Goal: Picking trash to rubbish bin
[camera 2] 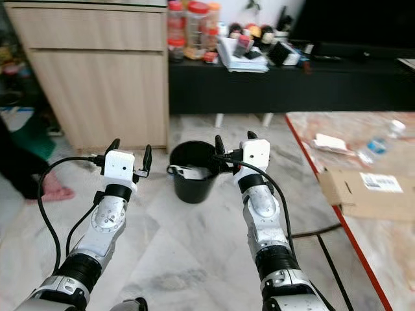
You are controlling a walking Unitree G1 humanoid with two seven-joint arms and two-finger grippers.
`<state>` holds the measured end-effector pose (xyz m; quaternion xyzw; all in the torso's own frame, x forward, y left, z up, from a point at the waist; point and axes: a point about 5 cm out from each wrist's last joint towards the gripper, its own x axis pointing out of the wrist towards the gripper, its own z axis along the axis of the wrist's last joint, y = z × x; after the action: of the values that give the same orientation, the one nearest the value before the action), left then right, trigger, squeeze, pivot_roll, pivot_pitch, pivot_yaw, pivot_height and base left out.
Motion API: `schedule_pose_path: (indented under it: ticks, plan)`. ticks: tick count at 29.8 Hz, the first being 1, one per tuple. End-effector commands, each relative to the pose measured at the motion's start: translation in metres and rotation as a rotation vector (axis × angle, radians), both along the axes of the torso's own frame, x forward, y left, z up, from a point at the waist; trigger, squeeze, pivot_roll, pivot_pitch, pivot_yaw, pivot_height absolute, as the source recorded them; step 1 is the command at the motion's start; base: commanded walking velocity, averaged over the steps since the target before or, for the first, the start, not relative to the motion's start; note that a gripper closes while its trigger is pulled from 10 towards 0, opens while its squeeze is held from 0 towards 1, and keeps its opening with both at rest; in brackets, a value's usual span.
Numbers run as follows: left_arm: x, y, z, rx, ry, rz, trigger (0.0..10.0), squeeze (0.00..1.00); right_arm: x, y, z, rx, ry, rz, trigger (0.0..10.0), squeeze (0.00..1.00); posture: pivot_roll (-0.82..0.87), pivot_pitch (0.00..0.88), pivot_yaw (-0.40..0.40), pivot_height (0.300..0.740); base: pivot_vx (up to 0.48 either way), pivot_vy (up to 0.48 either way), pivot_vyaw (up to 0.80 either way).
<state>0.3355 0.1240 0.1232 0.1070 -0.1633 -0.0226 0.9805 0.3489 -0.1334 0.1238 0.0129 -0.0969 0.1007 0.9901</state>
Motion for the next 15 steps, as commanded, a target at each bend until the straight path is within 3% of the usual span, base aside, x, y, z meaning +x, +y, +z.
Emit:
schedule_pose_path:
  ticks: [1,15]
  plan:
    - [0.0017,-0.0062,0.0027,0.003,-0.003,-0.023,10.0,0.00,0.0002,-0.0018,-0.0017,0.003,0.013,-0.004,10.0,0.00,0.08,0.050,-0.137,0.740,0.000,0.000,-0.79]
    - [0.0022,-0.0082,0.0043,0.004,-0.007,-0.034,10.0,0.00,-0.0006,0.0008,-0.0036,-0.002,0.019,-0.001,10.0,0.00,0.08,0.035,-0.136,0.740,0.000,0.000,-0.78]
